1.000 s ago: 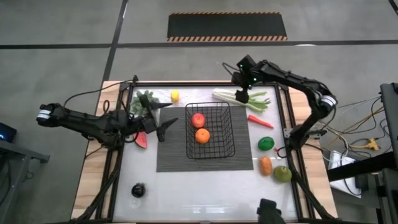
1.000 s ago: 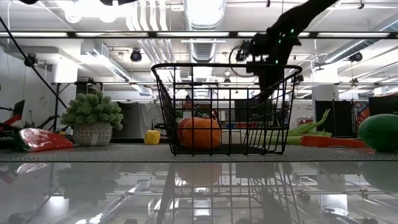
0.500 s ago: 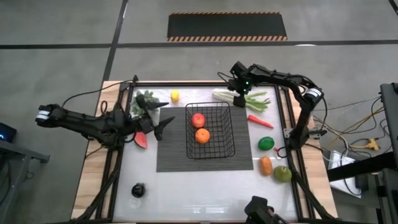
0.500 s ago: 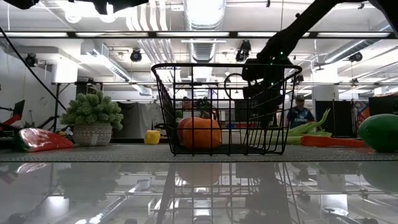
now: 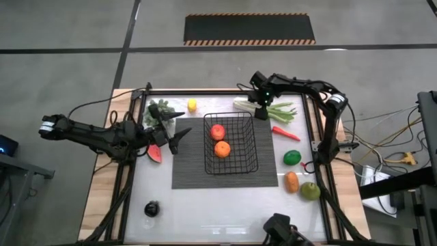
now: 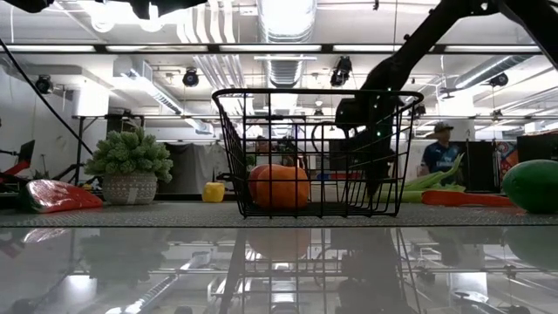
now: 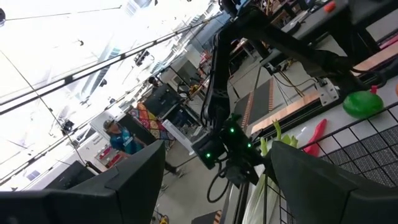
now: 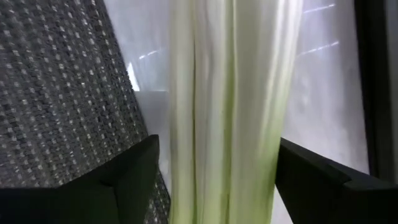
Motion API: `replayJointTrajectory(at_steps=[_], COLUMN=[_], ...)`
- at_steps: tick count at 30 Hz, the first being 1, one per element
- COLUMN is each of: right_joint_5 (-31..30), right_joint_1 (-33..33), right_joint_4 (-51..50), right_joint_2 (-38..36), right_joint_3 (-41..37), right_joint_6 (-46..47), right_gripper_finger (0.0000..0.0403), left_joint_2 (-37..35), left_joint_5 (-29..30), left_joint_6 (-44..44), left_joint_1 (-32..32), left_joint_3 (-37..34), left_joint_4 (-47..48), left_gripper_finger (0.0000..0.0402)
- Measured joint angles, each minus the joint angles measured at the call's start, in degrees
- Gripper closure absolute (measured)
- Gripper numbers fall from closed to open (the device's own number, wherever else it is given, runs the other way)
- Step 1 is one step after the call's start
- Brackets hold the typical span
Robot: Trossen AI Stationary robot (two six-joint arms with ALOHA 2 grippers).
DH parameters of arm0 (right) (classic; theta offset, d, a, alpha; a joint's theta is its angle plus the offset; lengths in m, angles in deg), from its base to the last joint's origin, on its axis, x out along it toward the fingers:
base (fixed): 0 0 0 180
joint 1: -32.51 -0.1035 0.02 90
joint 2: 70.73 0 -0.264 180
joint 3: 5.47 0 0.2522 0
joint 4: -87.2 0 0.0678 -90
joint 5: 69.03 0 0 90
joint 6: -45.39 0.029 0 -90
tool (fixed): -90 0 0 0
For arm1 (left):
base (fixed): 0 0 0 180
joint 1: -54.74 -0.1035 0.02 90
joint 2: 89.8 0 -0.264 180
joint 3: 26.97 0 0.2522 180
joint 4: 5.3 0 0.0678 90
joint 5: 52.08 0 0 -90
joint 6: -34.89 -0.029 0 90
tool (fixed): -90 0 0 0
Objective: Build produce basket
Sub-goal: Put the leek into the wire basket
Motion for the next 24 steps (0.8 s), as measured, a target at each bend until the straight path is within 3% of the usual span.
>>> replayJointTrajectory(at_steps=[4, 14, 24], right_joint_5=[0.0, 0.0, 0.1], right_joint_1=[0.0, 0.0, -1.6], right_joint_4=[0.6, 0.0, -0.8], right_joint_2=[0.8, -0.8, -15.3], right_joint_3=[0.0, 0.2, 2.2], right_joint_6=[0.2, 1.1, 5.2], right_gripper_finger=[0.0173, 0.0327, 0.0341], left_joint_2=[0.0, 0.0, 0.0], left_joint_5=[0.0, 0.0, -0.1], left_joint_6=[0.0, 0.0, 0.0], left_joint_1=[0.0, 0.0, 0.0], left_joint_3=[0.0, 0.0, 0.0], left_joint_4=[0.0, 0.0, -0.3], left_gripper_finger=[0.0127, 0.0127, 0.0127])
